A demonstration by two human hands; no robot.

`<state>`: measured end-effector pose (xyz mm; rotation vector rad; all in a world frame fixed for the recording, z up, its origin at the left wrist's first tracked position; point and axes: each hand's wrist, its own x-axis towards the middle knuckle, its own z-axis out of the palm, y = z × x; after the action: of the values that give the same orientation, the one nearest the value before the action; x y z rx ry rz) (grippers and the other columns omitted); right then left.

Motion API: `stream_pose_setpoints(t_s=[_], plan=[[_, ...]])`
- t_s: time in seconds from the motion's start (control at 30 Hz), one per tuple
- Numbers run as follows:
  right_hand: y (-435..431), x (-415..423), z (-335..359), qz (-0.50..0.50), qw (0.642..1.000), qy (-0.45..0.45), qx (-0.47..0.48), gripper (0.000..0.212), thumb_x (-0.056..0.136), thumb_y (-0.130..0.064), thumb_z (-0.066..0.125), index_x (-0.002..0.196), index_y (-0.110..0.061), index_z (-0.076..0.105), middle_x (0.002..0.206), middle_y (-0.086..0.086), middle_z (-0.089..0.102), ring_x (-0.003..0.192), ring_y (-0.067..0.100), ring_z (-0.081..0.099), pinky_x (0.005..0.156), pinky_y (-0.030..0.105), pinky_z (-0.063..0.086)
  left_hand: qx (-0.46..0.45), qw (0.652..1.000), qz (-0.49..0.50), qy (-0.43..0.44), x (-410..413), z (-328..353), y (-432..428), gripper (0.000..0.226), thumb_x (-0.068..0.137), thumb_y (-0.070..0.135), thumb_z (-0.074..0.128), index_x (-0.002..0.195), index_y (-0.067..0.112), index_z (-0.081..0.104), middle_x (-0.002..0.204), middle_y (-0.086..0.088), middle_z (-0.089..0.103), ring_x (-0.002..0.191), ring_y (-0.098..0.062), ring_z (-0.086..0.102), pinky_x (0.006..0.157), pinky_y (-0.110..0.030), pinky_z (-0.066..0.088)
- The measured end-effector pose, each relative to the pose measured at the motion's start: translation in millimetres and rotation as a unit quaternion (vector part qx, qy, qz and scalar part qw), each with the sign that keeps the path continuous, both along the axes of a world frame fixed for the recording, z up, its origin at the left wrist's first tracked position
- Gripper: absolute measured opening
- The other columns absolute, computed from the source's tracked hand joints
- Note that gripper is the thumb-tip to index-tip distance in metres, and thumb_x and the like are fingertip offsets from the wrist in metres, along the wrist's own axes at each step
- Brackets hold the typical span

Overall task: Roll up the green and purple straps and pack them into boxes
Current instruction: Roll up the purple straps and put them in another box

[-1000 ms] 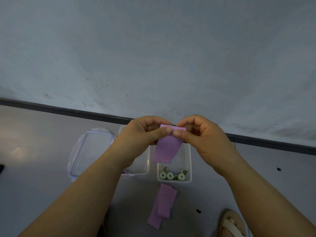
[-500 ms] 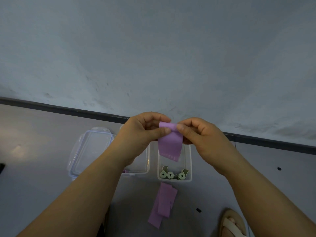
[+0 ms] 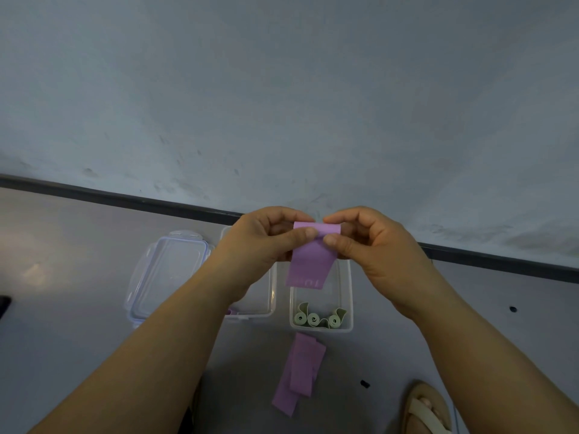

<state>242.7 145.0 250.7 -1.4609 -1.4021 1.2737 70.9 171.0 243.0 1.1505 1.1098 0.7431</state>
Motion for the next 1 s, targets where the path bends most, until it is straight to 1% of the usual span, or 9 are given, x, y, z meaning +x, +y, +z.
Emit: stream_pose_setpoints(t_s=[0.07, 0.13, 0.23, 0.33, 0.5, 0.63, 0.7, 0.8, 1.0], plan=[[-0.1, -0.1, -0.4, 0.002, 1.000, 0.001, -0.004, 0.016, 0.083, -0.020, 0.063, 0.090, -0.034, 0.061, 0.092, 0.003, 0.066, 0.090, 0.018, 0.064, 0.082, 0.031, 0.054, 0.002, 1.000, -0.001, -0.005, -0.4, -0.1, -0.3, 0.020, 0.072, 0.023, 0.067, 0.092, 0.019, 0.067, 0.082, -0.001, 0.074, 0.077, -0.012, 0.070, 0.069, -0.023, 0.057], [0.0, -0.4, -0.8, 0.000, 1.000, 0.002, -0.020, 0.010, 0.085, -0.027, 0.060, 0.091, -0.034, 0.061, 0.092, 0.002, 0.067, 0.088, 0.016, 0.065, 0.080, 0.028, 0.055, 0.007, 1.000, -0.003, -0.008, -0.5, 0.0, -0.8, 0.016, 0.077, 0.015, 0.067, 0.093, 0.017, 0.066, 0.084, -0.001, 0.074, 0.078, -0.012, 0.069, 0.068, -0.021, 0.057], [-0.6, -1.0, -0.9, 0.002, 0.999, -0.004, -0.045, 0.011, 0.088, -0.036, 0.052, 0.090, -0.031, 0.061, 0.085, -0.007, 0.066, 0.076, 0.006, 0.063, 0.073, 0.021, 0.053, 0.023, 1.000, -0.003, 0.000, -0.9, -0.9, -0.7, 0.016, 0.080, 0.008, 0.066, 0.093, 0.017, 0.066, 0.087, -0.003, 0.073, 0.080, -0.013, 0.069, 0.070, -0.022, 0.057], [-1.5, -1.1, -1.2, 0.006, 0.998, -0.019, -0.054, 0.018, 0.090, -0.038, 0.048, 0.089, -0.027, 0.063, 0.082, -0.007, 0.066, 0.077, 0.009, 0.062, 0.078, 0.028, 0.053, 0.031, 1.000, 0.003, 0.001, -1.1, -1.0, -0.1, 0.017, 0.079, 0.006, 0.067, 0.091, 0.018, 0.067, 0.084, 0.000, 0.073, 0.080, -0.012, 0.068, 0.070, -0.021, 0.056], [-0.1, -0.3, -1.7, 0.003, 0.999, -0.009, -0.048, 0.016, 0.088, -0.034, 0.054, 0.089, -0.022, 0.065, 0.090, 0.005, 0.069, 0.087, 0.024, 0.066, 0.082, 0.034, 0.054, 0.019, 1.000, 0.008, -0.012, 1.1, -1.4, -0.1, 0.022, 0.079, 0.004, 0.066, 0.096, 0.018, 0.065, 0.084, 0.000, 0.074, 0.079, -0.012, 0.069, 0.068, -0.022, 0.056], [0.5, 0.9, -1.4, -0.004, 0.999, 0.014, -0.041, 0.007, 0.086, -0.030, 0.056, 0.087, -0.027, 0.063, 0.088, 0.001, 0.069, 0.086, 0.019, 0.067, 0.076, 0.025, 0.055, -0.024, 0.999, 0.008, -0.031, 2.2, -0.9, -0.3, 0.025, 0.078, 0.011, 0.067, 0.102, 0.016, 0.061, 0.084, -0.003, 0.074, 0.078, -0.014, 0.070, 0.068, -0.025, 0.057], [0.6, 0.7, -1.3, -0.001, 0.999, 0.017, -0.032, 0.006, 0.086, -0.028, 0.057, 0.088, -0.030, 0.061, 0.090, -0.001, 0.069, 0.086, 0.015, 0.067, 0.076, 0.023, 0.056, -0.034, 0.999, 0.000, -0.028, 2.2, -0.1, -0.6, 0.025, 0.075, 0.020, 0.067, 0.099, 0.014, 0.063, 0.083, -0.002, 0.073, 0.077, -0.013, 0.070, 0.066, -0.023, 0.057], [0.3, 0.3, -1.3, 0.000, 0.999, 0.026, -0.020, 0.008, 0.085, -0.025, 0.058, 0.090, -0.031, 0.061, 0.093, -0.003, 0.069, 0.086, 0.012, 0.066, 0.074, 0.021, 0.056, -0.041, 0.999, 0.001, -0.029, 2.1, -0.4, -0.4, 0.032, 0.066, 0.030, 0.065, 0.093, 0.012, 0.066, 0.083, -0.003, 0.072, 0.077, -0.012, 0.069, 0.070, -0.024, 0.058], [0.0, 1.8, -2.3, 0.019, 0.999, 0.025, -0.007, 0.017, 0.084, -0.017, 0.062, 0.090, -0.033, 0.060, 0.094, -0.002, 0.067, 0.088, 0.013, 0.065, 0.076, 0.021, 0.056, -0.046, 0.998, 0.004, -0.036, -0.5, -2.6, 1.1, 0.032, 0.062, 0.026, 0.068, 0.091, 0.012, 0.066, 0.086, -0.005, 0.073, 0.080, -0.016, 0.069, 0.076, -0.028, 0.057]])
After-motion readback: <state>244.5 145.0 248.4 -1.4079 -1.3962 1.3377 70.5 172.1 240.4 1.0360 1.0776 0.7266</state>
